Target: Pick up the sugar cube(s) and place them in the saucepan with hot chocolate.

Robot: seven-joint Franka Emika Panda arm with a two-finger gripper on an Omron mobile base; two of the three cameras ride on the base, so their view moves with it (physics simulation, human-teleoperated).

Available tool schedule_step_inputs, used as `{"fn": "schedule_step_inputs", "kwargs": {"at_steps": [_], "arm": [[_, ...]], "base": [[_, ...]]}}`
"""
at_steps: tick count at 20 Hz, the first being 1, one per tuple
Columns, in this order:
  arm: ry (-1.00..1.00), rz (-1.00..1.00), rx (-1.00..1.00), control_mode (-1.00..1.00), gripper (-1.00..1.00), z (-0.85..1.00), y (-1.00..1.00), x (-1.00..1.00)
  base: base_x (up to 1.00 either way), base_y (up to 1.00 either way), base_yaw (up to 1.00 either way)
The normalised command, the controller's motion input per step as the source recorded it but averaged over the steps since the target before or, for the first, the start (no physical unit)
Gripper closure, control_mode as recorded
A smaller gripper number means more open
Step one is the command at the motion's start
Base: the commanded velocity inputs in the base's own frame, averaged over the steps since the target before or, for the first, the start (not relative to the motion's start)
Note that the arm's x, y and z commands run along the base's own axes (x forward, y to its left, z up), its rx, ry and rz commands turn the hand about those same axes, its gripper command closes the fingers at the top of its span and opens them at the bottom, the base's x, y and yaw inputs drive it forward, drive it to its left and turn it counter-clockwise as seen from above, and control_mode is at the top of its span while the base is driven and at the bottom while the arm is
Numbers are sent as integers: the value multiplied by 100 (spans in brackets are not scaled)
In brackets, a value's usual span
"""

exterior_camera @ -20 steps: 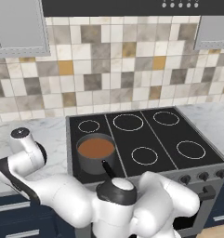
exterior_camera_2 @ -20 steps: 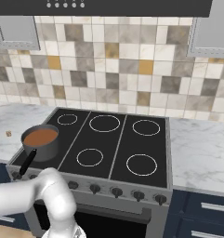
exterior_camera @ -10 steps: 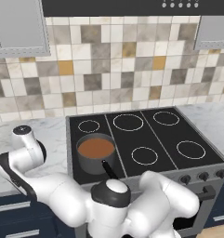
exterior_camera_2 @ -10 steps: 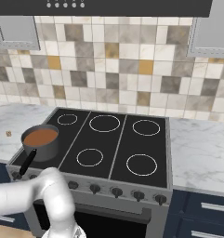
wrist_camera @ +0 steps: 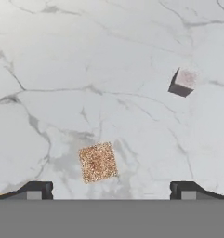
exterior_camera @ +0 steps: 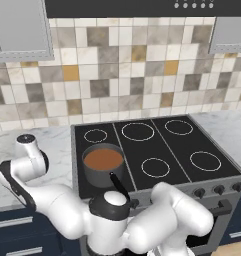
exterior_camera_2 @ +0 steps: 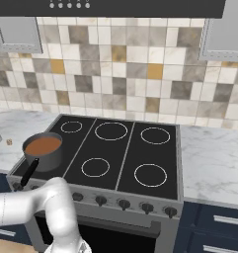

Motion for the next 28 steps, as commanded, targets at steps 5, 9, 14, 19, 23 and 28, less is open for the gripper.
{"fn": "schedule_step_inputs", "kwargs": {"at_steps": [5, 9, 14, 19, 23, 28], "arm": [[2, 10, 0, -100, -100, -8, 32, 1], [0, 7, 0, -100, -100, -14, 19, 6], [0, 2, 0, -100, -100, -7, 6, 3], [0, 0, 0, -100, -100, 0, -11, -3], [0, 0, 0, -100, -100, -8, -8, 0], [0, 0, 0, -100, -100, -27, 0, 0]], "base": [[0, 0, 0], [0, 0, 0], [0, 0, 0], [0, 0, 0], [0, 0, 0], [0, 0, 0]]}}
